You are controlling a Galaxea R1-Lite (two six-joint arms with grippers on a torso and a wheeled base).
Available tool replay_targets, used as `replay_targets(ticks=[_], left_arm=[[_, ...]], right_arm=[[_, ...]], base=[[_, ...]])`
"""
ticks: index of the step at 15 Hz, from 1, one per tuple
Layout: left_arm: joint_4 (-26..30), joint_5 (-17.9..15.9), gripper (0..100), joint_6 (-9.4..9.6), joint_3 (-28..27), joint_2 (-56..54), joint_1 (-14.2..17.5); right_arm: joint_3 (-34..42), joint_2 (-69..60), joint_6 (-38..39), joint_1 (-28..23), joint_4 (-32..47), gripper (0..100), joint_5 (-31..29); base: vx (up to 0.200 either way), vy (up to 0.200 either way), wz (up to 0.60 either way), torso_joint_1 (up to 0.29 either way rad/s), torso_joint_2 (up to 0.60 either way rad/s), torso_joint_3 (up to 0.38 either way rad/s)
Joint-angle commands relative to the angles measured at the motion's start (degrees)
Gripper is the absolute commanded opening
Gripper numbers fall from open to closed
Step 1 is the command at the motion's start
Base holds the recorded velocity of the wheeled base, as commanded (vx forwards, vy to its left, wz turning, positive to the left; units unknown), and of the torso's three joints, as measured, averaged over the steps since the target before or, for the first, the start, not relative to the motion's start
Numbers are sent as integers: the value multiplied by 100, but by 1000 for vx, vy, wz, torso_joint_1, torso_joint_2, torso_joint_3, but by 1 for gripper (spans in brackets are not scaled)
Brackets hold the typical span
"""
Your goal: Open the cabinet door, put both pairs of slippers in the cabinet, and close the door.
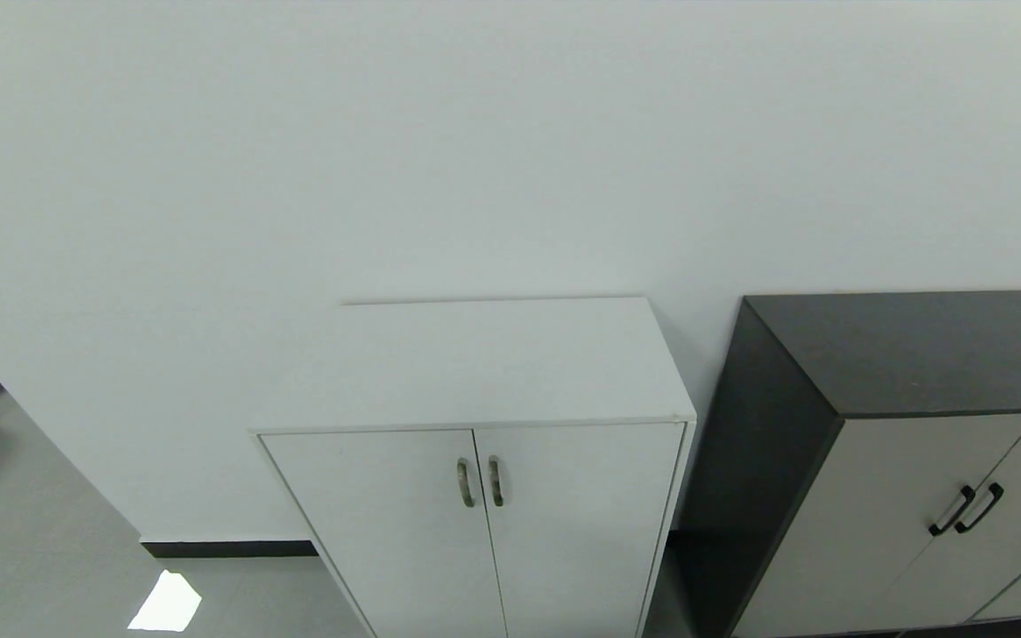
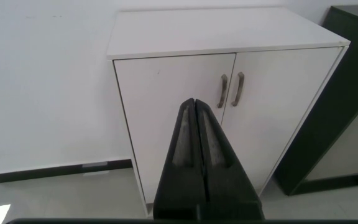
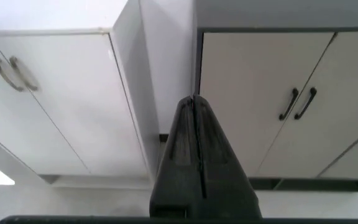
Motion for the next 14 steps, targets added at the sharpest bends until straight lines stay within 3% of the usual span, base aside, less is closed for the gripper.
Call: replay_targets(ticks=[1,9,11,14], left_arm=[[2,-2,0,-1,0,-1,0],[2,-11,0,8,0,-1,0],[2,-11,0,8,0,-1,0],[2,-11,0,8,0,-1,0]], right_arm=[[1,-100,156,-13,-9,0,103],[1,-320,103,-232,-9,0,121],[1,-426,174,-364,-9,0,-328],[10,-540,429,-303,-35,0,-169]], base=[[0,0,0,0,0,0],[0,0,0,0,0,0],[0,0,0,0,0,0],[0,0,0,0,0,0]])
